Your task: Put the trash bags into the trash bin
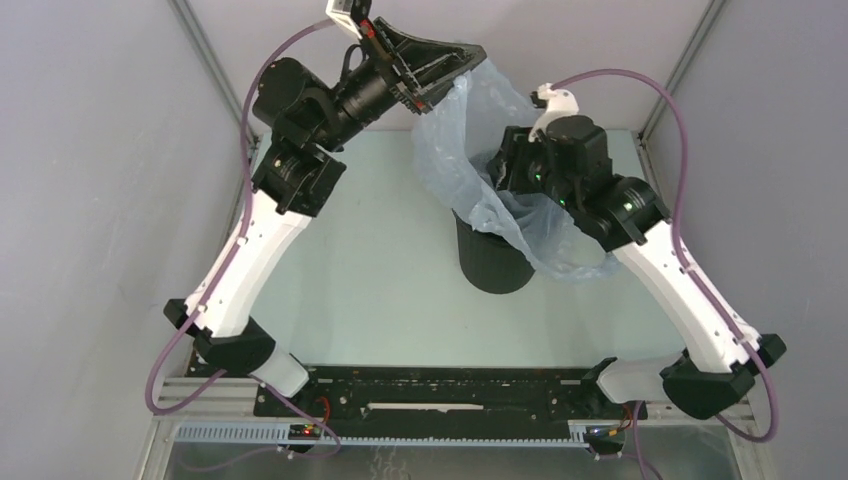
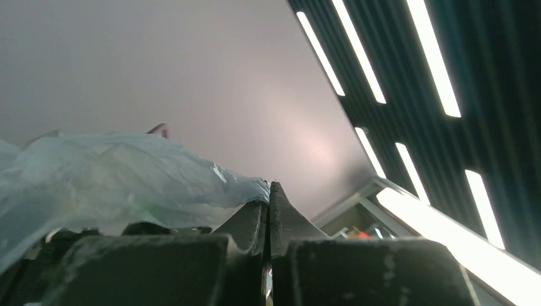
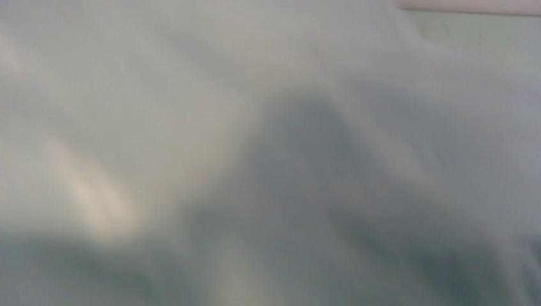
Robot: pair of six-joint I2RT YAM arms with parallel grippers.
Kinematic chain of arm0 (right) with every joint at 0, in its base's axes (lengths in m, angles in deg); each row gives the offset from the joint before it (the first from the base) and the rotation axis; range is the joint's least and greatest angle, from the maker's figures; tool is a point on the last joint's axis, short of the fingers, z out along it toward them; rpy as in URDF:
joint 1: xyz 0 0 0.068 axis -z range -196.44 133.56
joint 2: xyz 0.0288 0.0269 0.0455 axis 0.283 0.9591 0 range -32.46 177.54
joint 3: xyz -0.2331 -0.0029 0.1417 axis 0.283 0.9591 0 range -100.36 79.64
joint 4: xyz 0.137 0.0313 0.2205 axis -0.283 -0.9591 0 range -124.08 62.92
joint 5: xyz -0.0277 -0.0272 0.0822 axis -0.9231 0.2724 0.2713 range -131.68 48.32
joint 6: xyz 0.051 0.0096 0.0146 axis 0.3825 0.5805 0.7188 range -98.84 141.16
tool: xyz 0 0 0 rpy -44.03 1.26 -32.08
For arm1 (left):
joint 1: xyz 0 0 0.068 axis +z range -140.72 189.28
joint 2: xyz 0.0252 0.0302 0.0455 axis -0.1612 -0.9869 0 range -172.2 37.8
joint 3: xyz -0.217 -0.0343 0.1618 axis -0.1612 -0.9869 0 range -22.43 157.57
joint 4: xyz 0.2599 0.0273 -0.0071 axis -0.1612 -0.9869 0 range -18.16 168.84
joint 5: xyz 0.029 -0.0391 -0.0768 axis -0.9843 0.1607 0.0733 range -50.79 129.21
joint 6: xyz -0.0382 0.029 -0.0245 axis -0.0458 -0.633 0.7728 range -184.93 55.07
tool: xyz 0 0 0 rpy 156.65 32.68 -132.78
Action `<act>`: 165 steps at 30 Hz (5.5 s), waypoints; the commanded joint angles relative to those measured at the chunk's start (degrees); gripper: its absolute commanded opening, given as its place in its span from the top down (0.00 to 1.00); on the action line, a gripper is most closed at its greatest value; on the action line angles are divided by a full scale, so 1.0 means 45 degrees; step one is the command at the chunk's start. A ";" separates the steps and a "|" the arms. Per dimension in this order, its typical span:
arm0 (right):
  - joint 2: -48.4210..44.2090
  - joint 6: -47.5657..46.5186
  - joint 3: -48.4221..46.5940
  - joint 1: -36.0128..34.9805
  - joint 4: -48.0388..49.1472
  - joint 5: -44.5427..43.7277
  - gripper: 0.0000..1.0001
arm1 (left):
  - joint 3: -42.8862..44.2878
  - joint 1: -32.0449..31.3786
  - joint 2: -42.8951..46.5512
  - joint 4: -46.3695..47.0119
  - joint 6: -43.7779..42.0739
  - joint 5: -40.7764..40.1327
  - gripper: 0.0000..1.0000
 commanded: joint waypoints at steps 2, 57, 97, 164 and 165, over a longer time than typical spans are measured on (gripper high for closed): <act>-0.1617 0.0265 0.0092 -0.0092 0.1020 -0.0453 0.40 | 0.0956 -0.0830 -0.0634 0.2117 0.1871 0.0815 1.00; -0.1719 -0.0165 0.1731 0.1286 -0.5032 -0.5151 0.67 | -0.0437 -0.0716 -0.1514 0.4578 0.3774 0.0273 1.00; -0.2333 0.1965 0.1557 0.2654 0.2391 0.4687 0.03 | 0.3642 -0.2286 -0.4643 0.4799 0.5629 0.0454 1.00; -0.7565 0.3369 0.3866 0.3090 -0.3788 -0.4081 0.16 | -0.1634 -0.0176 -0.0910 0.4299 0.3528 0.0887 1.00; -0.7554 0.3473 0.3910 0.3116 -0.3753 -0.4352 0.15 | -0.1720 -0.0171 -0.0828 0.4299 0.3523 0.0876 1.00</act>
